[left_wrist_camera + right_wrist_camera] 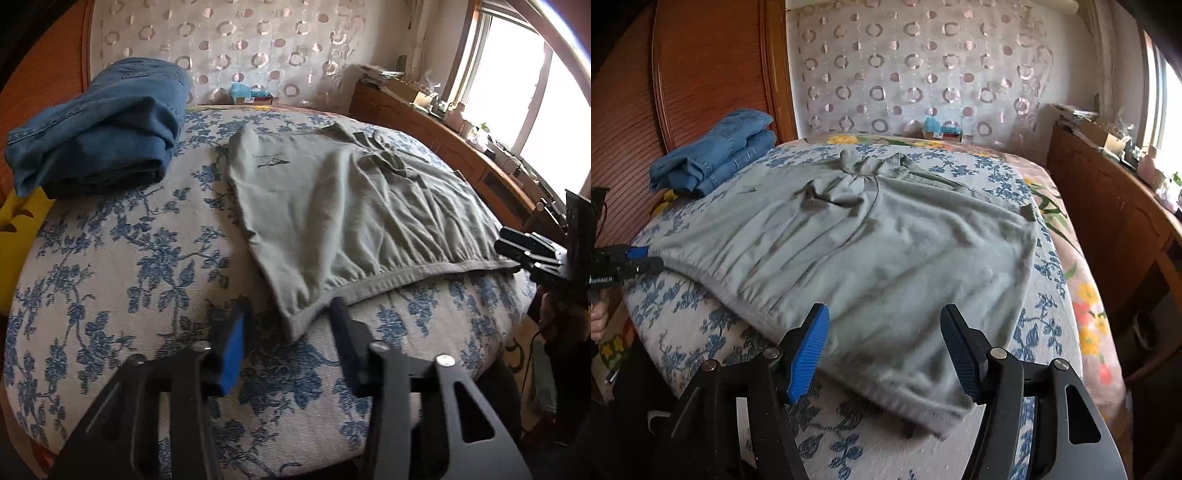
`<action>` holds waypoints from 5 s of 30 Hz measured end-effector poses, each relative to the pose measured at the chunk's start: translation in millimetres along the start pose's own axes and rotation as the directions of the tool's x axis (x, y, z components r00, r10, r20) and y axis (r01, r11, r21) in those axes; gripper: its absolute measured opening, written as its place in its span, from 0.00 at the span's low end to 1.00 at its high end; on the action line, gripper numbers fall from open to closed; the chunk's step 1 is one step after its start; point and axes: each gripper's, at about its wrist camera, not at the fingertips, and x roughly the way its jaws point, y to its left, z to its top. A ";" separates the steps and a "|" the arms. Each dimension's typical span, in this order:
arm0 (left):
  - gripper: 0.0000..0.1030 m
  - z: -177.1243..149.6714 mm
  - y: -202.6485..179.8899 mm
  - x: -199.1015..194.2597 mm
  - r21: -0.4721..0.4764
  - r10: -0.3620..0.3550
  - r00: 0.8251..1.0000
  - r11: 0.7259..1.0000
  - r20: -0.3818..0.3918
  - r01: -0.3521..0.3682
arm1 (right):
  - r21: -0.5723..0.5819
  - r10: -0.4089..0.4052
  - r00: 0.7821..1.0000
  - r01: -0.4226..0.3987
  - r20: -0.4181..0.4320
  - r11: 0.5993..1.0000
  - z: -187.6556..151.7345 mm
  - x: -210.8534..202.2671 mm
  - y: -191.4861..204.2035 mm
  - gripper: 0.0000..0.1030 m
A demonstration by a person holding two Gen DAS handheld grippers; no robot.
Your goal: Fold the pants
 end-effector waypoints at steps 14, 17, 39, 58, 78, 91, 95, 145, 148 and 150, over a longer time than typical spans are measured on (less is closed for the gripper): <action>0.06 58.8 -63.9 -18.4 0.113 -0.062 0.994 0.992 0.088 0.052 | 0.054 -0.040 0.999 0.041 -0.020 0.998 16.4 6.9 8.2 0.63; 0.06 73.2 -88.2 -14.6 0.156 -0.092 0.992 0.985 0.090 0.077 | 0.073 -0.042 0.999 0.043 -0.013 0.996 13.4 2.2 1.2 0.63; 0.06 100.3 -229.4 12.6 0.313 -0.239 0.971 0.923 0.006 0.225 | 0.139 -0.079 0.996 0.072 0.047 0.988 -1.1 -29.3 -41.1 0.63; 0.59 79.5 -148.1 4.3 0.243 -0.117 0.990 0.965 0.079 0.095 | 0.130 -0.020 0.997 0.010 0.075 0.992 13.1 -3.8 -16.3 0.63; 0.59 41.2 -108.8 62.8 0.164 -0.037 0.999 0.986 -0.029 0.042 | 0.045 0.024 0.999 -0.023 -0.032 0.999 43.5 59.9 -1.8 0.39; 0.59 46.2 -102.5 32.7 0.117 -0.071 0.996 0.991 0.052 0.064 | 0.035 0.032 0.994 -0.036 0.106 0.999 46.5 31.3 11.9 0.05; 0.59 50.6 -104.6 26.4 0.112 -0.077 0.994 0.991 0.078 0.068 | 0.036 -0.001 0.989 -0.004 0.147 0.999 39.6 11.6 10.1 0.05; 0.60 47.0 -138.6 41.6 0.173 -0.062 0.996 0.984 0.059 0.051 | 0.071 -0.046 0.995 0.040 0.083 0.997 -5.2 -40.5 -26.6 0.02; 0.60 47.1 -137.0 43.9 0.170 -0.055 0.997 0.984 0.055 0.045 | 0.082 -0.074 0.996 0.069 0.054 0.994 -5.8 -35.2 -31.7 0.02; 0.60 47.4 -135.1 44.2 0.167 -0.052 0.997 0.985 0.056 0.042 | 0.093 -0.071 0.997 0.068 0.038 0.993 -3.2 -32.0 -32.9 0.02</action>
